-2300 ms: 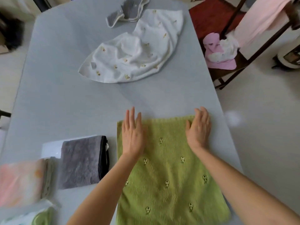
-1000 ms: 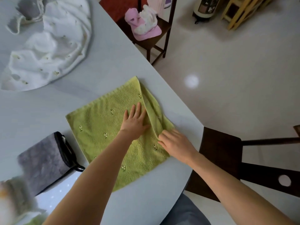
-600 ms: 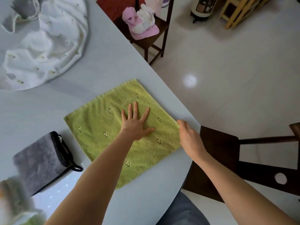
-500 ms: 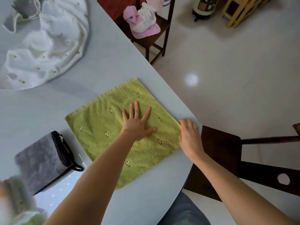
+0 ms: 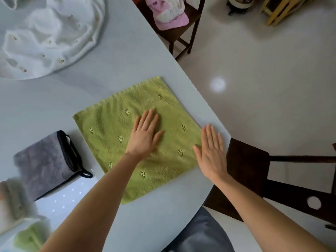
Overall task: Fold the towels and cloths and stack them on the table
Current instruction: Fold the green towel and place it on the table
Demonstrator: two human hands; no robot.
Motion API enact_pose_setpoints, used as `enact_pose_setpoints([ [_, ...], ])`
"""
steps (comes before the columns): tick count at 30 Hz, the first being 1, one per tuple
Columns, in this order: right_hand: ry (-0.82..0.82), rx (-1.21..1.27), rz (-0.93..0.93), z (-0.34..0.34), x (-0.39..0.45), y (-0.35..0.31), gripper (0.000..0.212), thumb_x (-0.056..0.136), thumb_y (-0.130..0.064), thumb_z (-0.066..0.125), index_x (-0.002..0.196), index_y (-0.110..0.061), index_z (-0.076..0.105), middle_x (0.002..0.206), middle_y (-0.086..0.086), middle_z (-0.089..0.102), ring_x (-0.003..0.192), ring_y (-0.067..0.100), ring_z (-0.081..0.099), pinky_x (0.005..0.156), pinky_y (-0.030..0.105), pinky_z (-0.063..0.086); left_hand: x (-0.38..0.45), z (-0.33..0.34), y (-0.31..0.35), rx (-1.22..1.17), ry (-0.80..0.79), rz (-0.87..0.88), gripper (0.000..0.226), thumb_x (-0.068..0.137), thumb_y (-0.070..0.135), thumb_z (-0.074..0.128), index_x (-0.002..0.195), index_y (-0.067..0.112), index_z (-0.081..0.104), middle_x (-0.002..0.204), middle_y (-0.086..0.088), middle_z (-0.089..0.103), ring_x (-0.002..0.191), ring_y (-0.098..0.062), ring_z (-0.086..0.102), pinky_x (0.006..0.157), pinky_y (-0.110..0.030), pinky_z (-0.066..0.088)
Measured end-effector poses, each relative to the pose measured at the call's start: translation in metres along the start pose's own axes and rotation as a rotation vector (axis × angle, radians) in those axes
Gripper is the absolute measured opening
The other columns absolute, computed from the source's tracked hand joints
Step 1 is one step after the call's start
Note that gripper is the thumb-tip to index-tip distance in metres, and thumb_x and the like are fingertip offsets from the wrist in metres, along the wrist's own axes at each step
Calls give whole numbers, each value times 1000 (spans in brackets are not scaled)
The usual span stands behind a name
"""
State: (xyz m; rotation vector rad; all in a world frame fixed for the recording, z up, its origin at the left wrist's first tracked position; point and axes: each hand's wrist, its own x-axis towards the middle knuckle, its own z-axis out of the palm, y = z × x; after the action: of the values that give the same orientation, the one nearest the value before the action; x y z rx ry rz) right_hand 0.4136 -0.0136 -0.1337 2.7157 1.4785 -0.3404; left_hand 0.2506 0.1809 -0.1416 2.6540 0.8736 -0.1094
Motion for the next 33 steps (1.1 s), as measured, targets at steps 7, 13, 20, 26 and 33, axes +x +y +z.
enact_pose_setpoints([
  [7, -85, 57, -444, -14, 74, -99, 52, 103, -29, 15, 152, -15, 5, 160, 1, -1, 148, 15, -4, 117, 30, -13, -62, -26, -9, -504, 319, -997, 57, 97, 22, 47, 146, 4, 25, 152, -22, 19, 140, -37, 20, 113, -44, 20],
  [13, -106, 60, -576, 0, 110, -140, 55, 104, -26, 21, 152, -18, -4, 159, -1, -8, 147, 14, -7, 120, 33, -3, -82, -38, -20, -794, 350, -1363, 48, 97, 30, 49, 135, 4, 35, 133, -18, 49, 123, -35, 46, 98, -43, 37],
  [20, -33, 6, -657, 3, 126, -160, 61, 101, -46, 7, 151, -14, -4, 159, 1, -10, 147, 14, -9, 121, 33, -3, -108, -31, -43, -619, 297, -1311, 35, 97, 45, 45, 99, 11, 48, 99, -7, 62, 90, -29, 59, 69, -36, 44],
  [26, -55, -80, -692, 8, 125, -162, 64, 100, -49, 0, 150, -12, -12, 158, 6, -17, 146, 16, -15, 121, 34, -4, -121, -29, -47, -363, 271, -1175, 19, 102, 27, 38, 93, 11, 33, 102, -16, 62, 89, -38, 60, 63, -37, 35],
  [33, -68, -25, -810, 12, 68, -186, 63, 100, -48, 1, 152, -14, -7, 158, 4, -15, 147, 17, -11, 120, 37, -6, -130, -24, -23, -435, 392, -1212, 33, 100, 36, 39, 119, 10, 38, 122, -12, 58, 101, -40, 59, 69, -39, 36],
])
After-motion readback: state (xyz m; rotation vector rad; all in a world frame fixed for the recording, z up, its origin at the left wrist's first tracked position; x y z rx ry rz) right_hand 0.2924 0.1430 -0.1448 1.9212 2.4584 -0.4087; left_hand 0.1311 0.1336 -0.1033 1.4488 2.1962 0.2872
